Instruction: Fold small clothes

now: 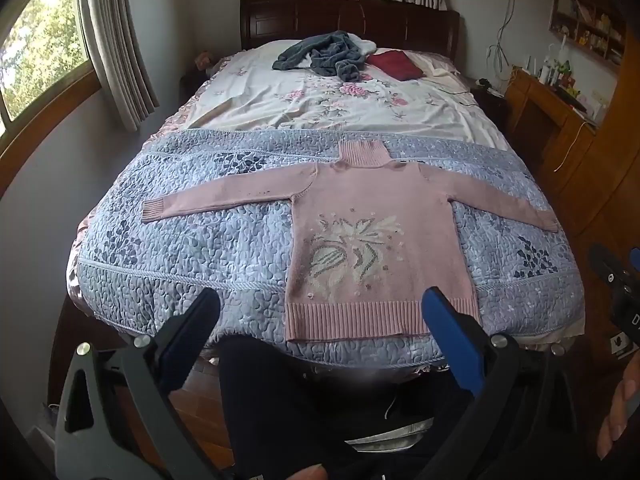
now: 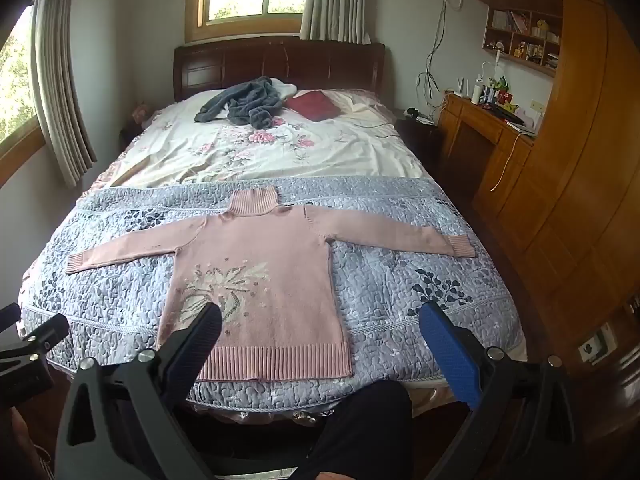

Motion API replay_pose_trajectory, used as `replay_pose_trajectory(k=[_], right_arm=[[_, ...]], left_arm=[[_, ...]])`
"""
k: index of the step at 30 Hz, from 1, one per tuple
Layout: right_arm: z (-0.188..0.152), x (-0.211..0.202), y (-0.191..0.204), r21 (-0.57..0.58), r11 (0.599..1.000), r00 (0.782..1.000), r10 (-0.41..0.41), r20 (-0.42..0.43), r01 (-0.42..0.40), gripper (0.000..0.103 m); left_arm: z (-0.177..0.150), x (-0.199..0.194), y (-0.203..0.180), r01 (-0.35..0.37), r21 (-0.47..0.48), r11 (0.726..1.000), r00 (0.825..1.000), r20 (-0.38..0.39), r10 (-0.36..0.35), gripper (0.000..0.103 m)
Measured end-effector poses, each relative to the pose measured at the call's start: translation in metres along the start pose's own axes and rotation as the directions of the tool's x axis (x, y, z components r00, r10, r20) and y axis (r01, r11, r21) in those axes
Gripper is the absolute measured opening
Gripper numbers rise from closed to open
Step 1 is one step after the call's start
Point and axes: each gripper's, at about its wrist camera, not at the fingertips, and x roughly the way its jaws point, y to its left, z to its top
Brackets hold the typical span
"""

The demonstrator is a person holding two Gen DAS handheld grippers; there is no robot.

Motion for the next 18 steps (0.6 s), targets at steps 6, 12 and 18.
replay_pose_trajectory(k=[6, 12, 18], right_arm=[[0.004, 0.0023, 0.0047, -0.007, 1.0, 1.0, 0.001, 0.003, -0.001, 0.099], [0.0064, 0.0051, 0.0048, -0.006, 1.0, 1.0, -0.001, 0.01, 0.001, 0.099], [0.0059, 0.0011, 0.0018, -0.005, 1.0, 1.0, 0.0, 0.016, 0.0, 0.099]], left_arm=[[0.0009, -0.0027, 0.0026, 0.004, -0.003, 1.0, 1.0, 0.007, -0.004, 0.1], [0.0016, -0.0015, 0.0013, -0.003, -0.003, 1.0, 1.0, 0.009, 0.003, 0.1], [0.0045, -0.0045, 0.0039, -0.003, -0.006, 1.0, 1.0, 0.013, 0.003, 0.1]])
